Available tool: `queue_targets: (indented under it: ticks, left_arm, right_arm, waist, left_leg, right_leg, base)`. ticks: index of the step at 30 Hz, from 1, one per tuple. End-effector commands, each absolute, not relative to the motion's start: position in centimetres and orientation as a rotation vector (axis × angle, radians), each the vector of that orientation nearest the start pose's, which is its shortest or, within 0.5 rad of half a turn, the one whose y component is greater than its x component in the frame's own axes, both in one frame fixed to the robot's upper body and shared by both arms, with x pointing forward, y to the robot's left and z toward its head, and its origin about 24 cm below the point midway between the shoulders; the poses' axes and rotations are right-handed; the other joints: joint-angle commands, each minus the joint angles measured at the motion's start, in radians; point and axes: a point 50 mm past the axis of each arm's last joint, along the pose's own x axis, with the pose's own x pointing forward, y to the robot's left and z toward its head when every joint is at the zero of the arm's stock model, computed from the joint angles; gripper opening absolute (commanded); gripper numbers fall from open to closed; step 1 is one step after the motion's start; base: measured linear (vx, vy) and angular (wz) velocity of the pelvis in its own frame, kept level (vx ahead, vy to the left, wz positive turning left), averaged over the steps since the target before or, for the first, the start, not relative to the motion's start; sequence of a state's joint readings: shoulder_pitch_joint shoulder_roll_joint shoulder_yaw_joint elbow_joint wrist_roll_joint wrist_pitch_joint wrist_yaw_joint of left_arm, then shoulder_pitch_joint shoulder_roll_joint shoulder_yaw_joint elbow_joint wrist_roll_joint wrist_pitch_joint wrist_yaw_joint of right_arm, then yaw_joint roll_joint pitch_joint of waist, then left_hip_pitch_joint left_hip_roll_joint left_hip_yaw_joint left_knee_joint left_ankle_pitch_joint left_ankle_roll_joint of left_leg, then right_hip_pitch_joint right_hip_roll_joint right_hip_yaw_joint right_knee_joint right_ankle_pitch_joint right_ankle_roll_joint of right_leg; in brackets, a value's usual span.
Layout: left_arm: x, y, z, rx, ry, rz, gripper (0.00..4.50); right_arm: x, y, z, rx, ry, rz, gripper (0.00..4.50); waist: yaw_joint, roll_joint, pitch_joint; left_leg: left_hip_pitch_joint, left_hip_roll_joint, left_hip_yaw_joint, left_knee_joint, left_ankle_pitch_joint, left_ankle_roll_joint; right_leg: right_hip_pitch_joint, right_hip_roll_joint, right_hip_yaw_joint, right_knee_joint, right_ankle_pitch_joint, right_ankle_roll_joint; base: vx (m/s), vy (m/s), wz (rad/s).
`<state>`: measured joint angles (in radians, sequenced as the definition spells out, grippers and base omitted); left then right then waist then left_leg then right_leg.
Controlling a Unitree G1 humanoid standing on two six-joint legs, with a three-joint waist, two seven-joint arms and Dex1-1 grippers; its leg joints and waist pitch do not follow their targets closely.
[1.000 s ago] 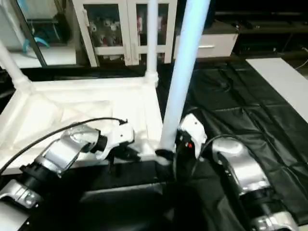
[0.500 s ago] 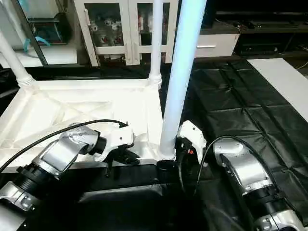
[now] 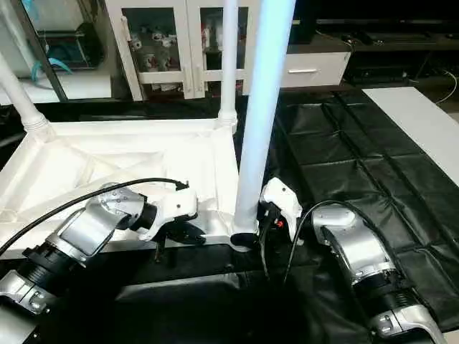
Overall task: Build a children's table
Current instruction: Rotate leg to tighten
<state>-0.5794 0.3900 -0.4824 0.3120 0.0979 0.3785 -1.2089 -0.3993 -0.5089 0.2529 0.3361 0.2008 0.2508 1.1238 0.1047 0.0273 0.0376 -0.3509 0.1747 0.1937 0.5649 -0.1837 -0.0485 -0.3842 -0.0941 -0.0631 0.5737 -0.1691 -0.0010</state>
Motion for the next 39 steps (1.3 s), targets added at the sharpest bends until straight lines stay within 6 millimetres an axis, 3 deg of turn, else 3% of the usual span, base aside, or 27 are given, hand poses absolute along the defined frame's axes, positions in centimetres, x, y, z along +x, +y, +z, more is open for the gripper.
queue_targets:
  ticks: [1, 9, 12, 17, 19, 20, 21, 22, 24, 29, 31, 33, 39]
  left_arm:
    - [27.9, 10.2, 2.7, 0.554, 0.764, -1.478, 0.00]
    - [27.9, 10.3, 2.7, 0.536, 0.770, -1.474, 0.00]
    - [28.5, 10.1, 2.7, 0.505, 0.737, -1.411, 0.00]
    - [29.8, 9.1, 2.6, 0.434, 0.685, -1.288, 0.00]
    - [30.8, 8.6, 2.4, 0.417, 0.670, -1.169, 0.00]
    - [31.3, 8.3, 2.3, 0.408, 0.665, -1.102, 0.00]
    - [31.5, 8.1, 2.3, 0.408, 0.664, -1.079, 0.00]
    - [31.8, 7.8, 2.3, 0.410, 0.658, -1.034, 0.00]
    - [32.2, 7.5, 2.3, 0.414, 0.650, -1.000, 0.00]
    - [33.7, 5.8, 2.9, 0.427, 0.548, -0.841, 0.00]
    - [33.9, 5.6, 3.1, 0.424, 0.528, -0.816, 0.00]
    - [34.0, 5.5, 3.1, 0.425, 0.519, -0.805, 0.00]
    - [34.2, 5.5, 2.9, 0.430, 0.529, -0.802, 0.00]
  right_arm:
    - [29.5, -16.9, 5.3, -0.237, 0.439, 1.178, 3.26]
    - [29.6, -16.7, 5.0, -0.219, 0.429, 1.166, 2.79]
    - [30.5, -16.5, 4.9, -0.164, 0.388, 1.062, 2.75]
    - [31.7, -15.8, 4.3, -0.071, 0.360, 0.892, 2.75]
    - [32.1, -14.9, 3.6, -0.062, 0.361, 0.810, 2.75]
    - [32.3, -14.3, 3.2, -0.059, 0.365, 0.760, 2.75]
    - [32.4, -13.9, 3.0, -0.055, 0.365, 0.728, 2.75]
    - [32.8, -13.3, 2.7, -0.037, 0.371, 0.667, 2.74]
    - [33.1, -12.8, 2.5, -0.020, 0.371, 0.610, 2.74]
    - [34.6, -11.1, 1.5, 0.065, 0.424, 0.193, 2.74]
    - [34.7, -11.0, 1.4, 0.061, 0.435, 0.121, 2.74]
    - [34.9, -11.2, 1.4, 0.016, 0.425, 0.054, 2.74]
    - [35.6, -11.6, 2.5, -0.003, 0.347, 0.008, 2.74]
  waist:
    - [0.002, -0.013, -0.048]
    - [-0.003, -0.014, -0.048]
    - [-0.009, -0.017, -0.047]
    - [-0.022, -0.017, -0.042]
    - [-0.027, -0.015, -0.042]
    - [-0.025, -0.017, -0.042]
    - [-0.027, -0.023, -0.043]
    - [-0.027, -0.018, -0.040]
    - [-0.032, -0.019, -0.039]
    - [-0.042, -0.013, -0.042]
    - [-0.042, -0.009, -0.043]
    - [-0.043, -0.009, -0.044]
    - [-0.035, -0.006, -0.052]
  left_leg:
    - [0.006, 0.058, -0.026, -0.070, -0.280, 0.031]
    - [0.006, 0.057, -0.027, -0.071, -0.291, 0.029]
    - [0.005, 0.055, -0.026, -0.070, -0.297, 0.028]
    - [0.012, 0.050, -0.034, -0.073, -0.373, -0.003]
    - [0.007, 0.049, -0.034, -0.074, -0.379, -0.005]
    - [0.016, 0.050, -0.036, -0.074, -0.392, -0.012]
    - [0.015, 0.048, -0.034, -0.072, -0.393, -0.010]
    - [0.016, 0.047, -0.036, -0.074, -0.401, -0.014]
    - [0.015, 0.045, -0.040, -0.074, -0.419, -0.019]
    - [0.016, 0.043, -0.042, -0.078, -0.442, -0.032]
    - [0.020, 0.044, -0.042, -0.078, -0.463, -0.031]
    - [0.017, 0.045, -0.041, -0.082, -0.457, -0.036]
    - [0.008, 0.047, -0.030, -0.080, -0.377, -0.025]
  right_leg:
    - [0.032, -0.063, 0.040, -0.065, -0.318, -0.211]
    - [0.030, -0.064, 0.041, -0.066, -0.336, -0.205]
    - [0.028, -0.064, 0.040, -0.067, -0.344, -0.207]
    - [0.021, -0.066, 0.035, -0.086, -0.503, -0.157]
    - [0.018, -0.063, 0.035, -0.086, -0.500, -0.145]
    - [0.015, -0.064, 0.033, -0.091, -0.519, -0.139]
    - [0.013, -0.063, 0.033, -0.090, -0.520, -0.138]
    - [0.011, -0.065, 0.032, -0.093, -0.543, -0.133]
    - [0.009, -0.066, 0.027, -0.099, -0.585, -0.114]
    - [0.003, -0.063, 0.028, -0.099, -0.551, -0.109]
    - [0.000, -0.062, 0.028, -0.102, -0.550, -0.100]
    - [0.001, -0.061, 0.029, -0.100, -0.512, -0.101]
    - [0.012, -0.058, 0.037, -0.078, -0.293, -0.156]
  base:
    - [0.000, 0.000, 0.00]
    - [0.000, 0.000, 0.00]
    - [0.000, 0.000, 0.00]
    - [0.000, 0.000, 0.00]
    - [0.000, 0.000, 0.00]
    - [0.000, 0.000, 0.00]
    - [0.000, 0.000, 0.00]
    - [0.000, 0.000, 0.00]
    - [0.000, 0.000, 0.00]
    - [0.000, 0.000, 0.00]
    - [0.000, 0.000, 0.00]
    - [0.000, 0.000, 0.00]
    - [0.000, 0.000, 0.00]
